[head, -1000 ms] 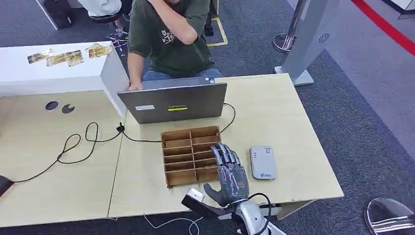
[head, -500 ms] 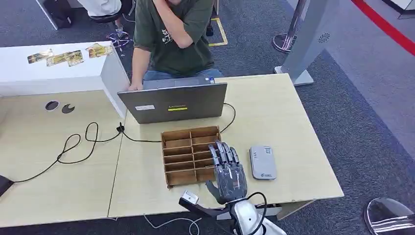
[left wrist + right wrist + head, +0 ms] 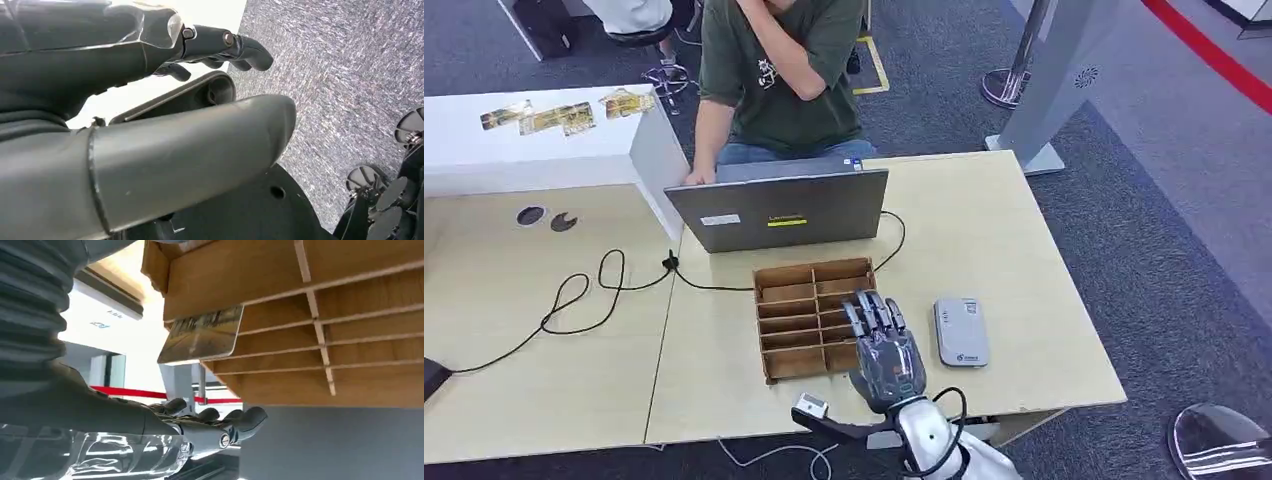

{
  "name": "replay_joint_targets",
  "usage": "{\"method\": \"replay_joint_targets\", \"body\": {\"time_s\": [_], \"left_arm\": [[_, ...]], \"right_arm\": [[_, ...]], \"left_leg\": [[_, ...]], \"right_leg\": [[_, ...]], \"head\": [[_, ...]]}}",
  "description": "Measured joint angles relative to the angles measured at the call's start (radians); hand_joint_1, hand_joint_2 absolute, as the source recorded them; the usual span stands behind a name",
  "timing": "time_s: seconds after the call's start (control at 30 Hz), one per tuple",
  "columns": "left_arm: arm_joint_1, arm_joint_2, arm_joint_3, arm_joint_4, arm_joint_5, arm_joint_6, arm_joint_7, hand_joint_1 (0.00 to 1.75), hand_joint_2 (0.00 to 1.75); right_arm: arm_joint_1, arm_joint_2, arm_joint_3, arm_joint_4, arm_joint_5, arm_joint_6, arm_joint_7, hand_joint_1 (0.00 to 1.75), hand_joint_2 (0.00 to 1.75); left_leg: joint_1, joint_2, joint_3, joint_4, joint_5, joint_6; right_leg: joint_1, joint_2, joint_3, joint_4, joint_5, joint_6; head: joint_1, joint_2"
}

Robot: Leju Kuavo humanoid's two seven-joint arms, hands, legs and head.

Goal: Pass the card to the sensor for recognition and then transmit it.

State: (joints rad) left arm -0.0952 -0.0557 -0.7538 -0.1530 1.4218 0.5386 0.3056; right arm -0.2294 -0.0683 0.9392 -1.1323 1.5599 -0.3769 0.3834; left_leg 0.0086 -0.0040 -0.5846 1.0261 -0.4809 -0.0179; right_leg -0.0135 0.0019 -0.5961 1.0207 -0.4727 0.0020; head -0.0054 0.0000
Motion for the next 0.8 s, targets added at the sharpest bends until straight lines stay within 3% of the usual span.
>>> {"method": "replay_joint_targets", "body": {"time_s": [0.5,0.8], "left_arm": [[0.001,0.000,0.000,0.000,0.007,0.000,0.000,0.00,0.00],[0.001,0.000,0.001,0.000,0.014,0.000,0.000,0.00,0.00]], "right_arm": [[-0.031,-0.021,0.001,0.019,-0.053,0.003,-0.024,0.00,1.75],[-0.015,-0.087,-0.003,-0.079,-0.084,0.028,-0.026,0.00,1.75]], "left_leg": [[0.000,0.000,0.000,0.000,0.000,0.000],[0.000,0.000,0.000,0.000,0.000,0.000]], "right_leg": [[0.000,0.000,0.000,0.000,0.000,0.000],[0.000,0.000,0.000,0.000,0.000,0.000]], "head": [[0.000,0.000],[0.000,0.000]]}}
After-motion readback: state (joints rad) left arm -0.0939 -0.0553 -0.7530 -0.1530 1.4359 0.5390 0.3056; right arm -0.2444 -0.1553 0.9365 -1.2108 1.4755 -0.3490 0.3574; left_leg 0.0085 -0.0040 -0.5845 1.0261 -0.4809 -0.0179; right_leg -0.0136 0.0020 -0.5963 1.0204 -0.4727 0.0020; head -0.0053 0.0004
